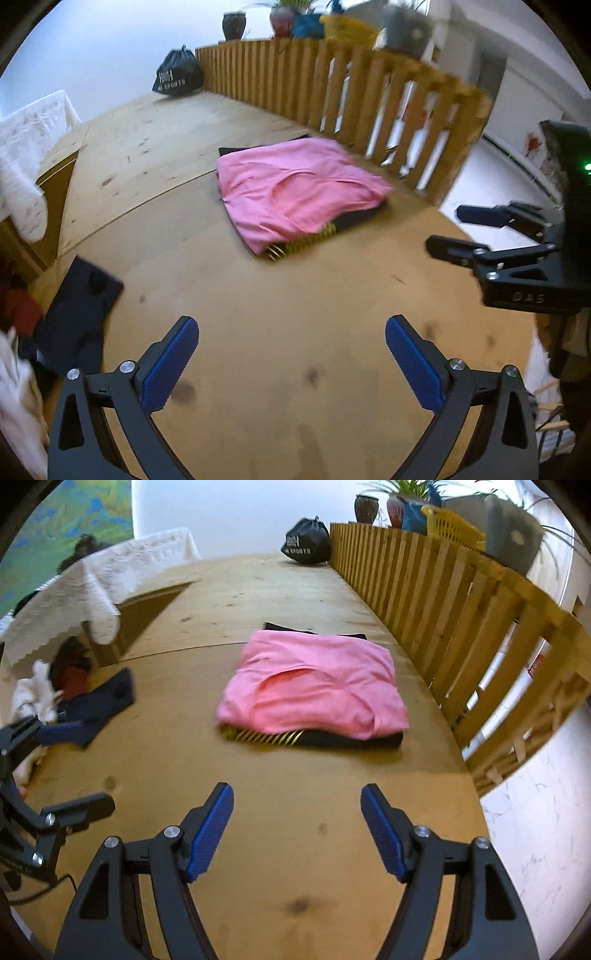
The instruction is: Fold clothes
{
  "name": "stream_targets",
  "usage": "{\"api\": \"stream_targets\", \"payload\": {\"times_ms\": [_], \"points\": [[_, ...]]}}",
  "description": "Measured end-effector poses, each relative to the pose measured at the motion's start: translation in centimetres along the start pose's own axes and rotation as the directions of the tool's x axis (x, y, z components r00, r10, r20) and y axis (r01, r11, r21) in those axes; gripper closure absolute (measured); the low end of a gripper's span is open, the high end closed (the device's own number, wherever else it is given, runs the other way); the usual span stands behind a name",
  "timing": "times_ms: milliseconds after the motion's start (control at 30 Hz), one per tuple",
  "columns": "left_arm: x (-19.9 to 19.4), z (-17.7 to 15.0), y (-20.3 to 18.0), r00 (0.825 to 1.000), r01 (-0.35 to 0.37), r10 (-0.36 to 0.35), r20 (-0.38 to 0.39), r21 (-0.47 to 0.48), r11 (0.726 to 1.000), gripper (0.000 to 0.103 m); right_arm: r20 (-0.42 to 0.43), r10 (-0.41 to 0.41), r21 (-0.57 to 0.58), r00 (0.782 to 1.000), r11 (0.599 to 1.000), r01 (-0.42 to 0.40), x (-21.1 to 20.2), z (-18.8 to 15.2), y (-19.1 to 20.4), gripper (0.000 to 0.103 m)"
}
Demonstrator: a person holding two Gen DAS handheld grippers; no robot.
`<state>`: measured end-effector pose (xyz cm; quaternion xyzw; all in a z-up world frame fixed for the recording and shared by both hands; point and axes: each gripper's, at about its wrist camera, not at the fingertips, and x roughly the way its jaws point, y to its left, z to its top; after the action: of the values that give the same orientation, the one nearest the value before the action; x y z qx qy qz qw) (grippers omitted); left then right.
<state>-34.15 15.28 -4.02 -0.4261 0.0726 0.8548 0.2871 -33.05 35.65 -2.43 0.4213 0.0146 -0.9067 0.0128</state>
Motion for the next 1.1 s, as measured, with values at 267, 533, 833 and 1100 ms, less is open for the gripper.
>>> {"api": "stream_targets", "payload": {"times_ms": [267, 533, 833, 1100], "points": [[-7.6, -8.5, -1.3, 0.999, -0.035, 0.037, 0.026, -0.056, 0.998, 0.001, 0.076, 0.016, -0.028, 0.997, 1.0, -0.014, -8.0, -6.7, 4.9, 0.032], [-13.8, -14.2, -5.5, 0.986, -0.136, 0.144, 0.085, -0.095, 0.986, 0.001, 0.19, 0.028, -0.028, 0.981, 0.999, -0.023, -15.1, -11.2, 7.6, 0.032], [-19.4, -19.1, -8.2, 0.957, -0.191, 0.214, 0.196, -0.131, 0.973, 0.001, 0.221, 0.05, -0.047, 0.974, 0.998, -0.04, -18.9, -15.8, 10.5, 0.032], [-21.4, -22.1, -9.8, 0.947, -0.183, 0.211, 0.242, -0.136, 0.974, 0.001, 0.247, 0.005, -0.077, 0.969, 0.997, 0.015, -21.2, -19.3, 12.2, 0.031]]}}
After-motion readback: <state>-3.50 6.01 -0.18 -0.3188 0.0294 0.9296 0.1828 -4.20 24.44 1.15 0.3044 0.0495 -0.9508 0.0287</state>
